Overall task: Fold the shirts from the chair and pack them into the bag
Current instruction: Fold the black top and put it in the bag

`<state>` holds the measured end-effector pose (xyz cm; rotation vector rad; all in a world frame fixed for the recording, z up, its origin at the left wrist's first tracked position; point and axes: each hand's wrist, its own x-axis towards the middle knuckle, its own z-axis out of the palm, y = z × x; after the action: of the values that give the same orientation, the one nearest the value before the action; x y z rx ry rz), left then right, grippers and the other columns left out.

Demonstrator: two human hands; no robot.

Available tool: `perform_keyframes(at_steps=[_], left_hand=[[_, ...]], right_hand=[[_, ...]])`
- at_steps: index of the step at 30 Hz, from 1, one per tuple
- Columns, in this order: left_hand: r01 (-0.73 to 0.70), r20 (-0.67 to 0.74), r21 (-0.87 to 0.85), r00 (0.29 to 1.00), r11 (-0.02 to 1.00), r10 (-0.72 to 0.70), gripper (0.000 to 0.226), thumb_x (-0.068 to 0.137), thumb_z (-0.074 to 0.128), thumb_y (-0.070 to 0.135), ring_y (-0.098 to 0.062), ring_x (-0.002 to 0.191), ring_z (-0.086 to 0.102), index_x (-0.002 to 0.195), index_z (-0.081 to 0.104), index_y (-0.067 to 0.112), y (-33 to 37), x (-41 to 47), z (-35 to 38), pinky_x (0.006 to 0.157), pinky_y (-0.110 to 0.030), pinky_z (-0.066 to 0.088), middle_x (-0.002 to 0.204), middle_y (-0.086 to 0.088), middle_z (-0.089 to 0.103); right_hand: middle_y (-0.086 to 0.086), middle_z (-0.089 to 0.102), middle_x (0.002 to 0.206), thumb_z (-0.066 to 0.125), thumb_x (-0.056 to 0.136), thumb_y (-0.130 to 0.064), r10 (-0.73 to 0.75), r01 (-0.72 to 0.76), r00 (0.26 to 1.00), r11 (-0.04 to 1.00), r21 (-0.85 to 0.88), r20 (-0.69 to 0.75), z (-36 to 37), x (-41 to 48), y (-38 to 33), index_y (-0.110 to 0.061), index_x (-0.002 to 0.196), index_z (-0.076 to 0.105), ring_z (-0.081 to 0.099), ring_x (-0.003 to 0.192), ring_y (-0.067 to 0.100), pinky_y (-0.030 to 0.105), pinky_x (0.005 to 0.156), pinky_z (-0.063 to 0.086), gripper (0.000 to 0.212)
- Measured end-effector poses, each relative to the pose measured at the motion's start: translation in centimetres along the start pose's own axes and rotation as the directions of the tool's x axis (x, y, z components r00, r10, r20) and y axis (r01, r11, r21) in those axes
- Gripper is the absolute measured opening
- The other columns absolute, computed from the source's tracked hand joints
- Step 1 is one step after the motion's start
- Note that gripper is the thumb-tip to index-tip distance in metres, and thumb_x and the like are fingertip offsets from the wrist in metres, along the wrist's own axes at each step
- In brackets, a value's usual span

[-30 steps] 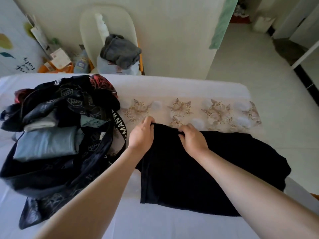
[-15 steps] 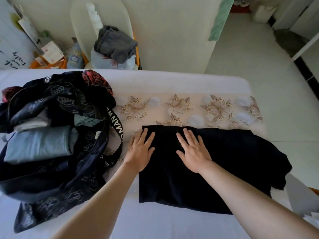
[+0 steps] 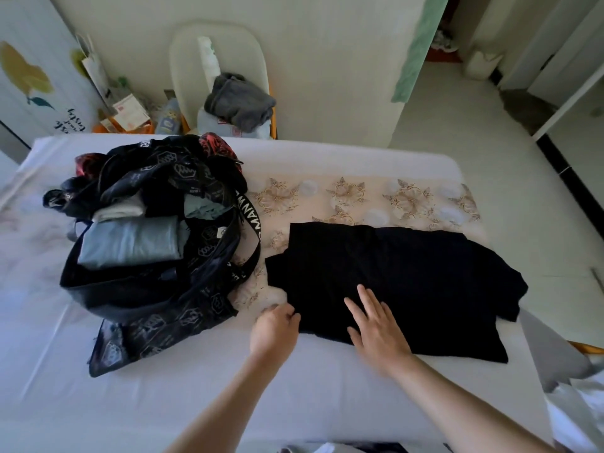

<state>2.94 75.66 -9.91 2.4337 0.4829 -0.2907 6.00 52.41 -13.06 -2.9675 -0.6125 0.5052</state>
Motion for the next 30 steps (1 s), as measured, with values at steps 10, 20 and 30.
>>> perform_keyframes(at_steps=[10,20,30], left_hand=[[0.035,-0.110,0.235,0.994,0.971,-0.009,0.031,0.086,0.046,-0.001,-0.031,0.102,0.055,0.114,0.043,0.012,-3.9,-3.0,-0.7,0.087,-0.039,0.043,0.112,-0.007,0.056],[-0.457,0.325,0.473,0.885,0.753,0.333,0.051,0.104,0.032,0.043,-0.019,0.145,0.022,0.153,0.027,0.029,-2.4,-2.8,-0.1,0.111,-0.035,0.034,0.159,0.002,0.021],[-0.436,0.316,0.684,0.900,0.584,0.301,0.036,0.101,0.037,0.038,-0.027,0.110,0.056,0.121,0.058,0.017,7.6,-0.2,0.2,0.089,-0.038,0.044,0.119,-0.006,0.059]], right_hand=[[0.006,-0.022,0.164,0.033,0.105,-0.044,0.050,-0.053,0.993,0.998,0.021,0.104,-0.5,-3.6,-1.5,-0.030,0.159,0.002,-0.015,0.152,0.023,0.048,0.124,0.006,0.064],[0.005,-0.016,0.165,0.029,0.104,-0.047,0.132,-0.143,0.981,0.988,0.066,0.143,-0.1,-7.4,0.6,-0.034,0.158,0.003,-0.009,0.153,0.024,0.047,0.121,0.012,0.062],[-0.006,0.041,0.152,0.050,0.101,-0.029,0.267,-0.224,0.962,0.893,0.389,-0.060,-4.0,-8.4,7.0,-0.028,0.138,0.055,0.039,0.138,0.014,0.032,0.114,0.034,0.038]])
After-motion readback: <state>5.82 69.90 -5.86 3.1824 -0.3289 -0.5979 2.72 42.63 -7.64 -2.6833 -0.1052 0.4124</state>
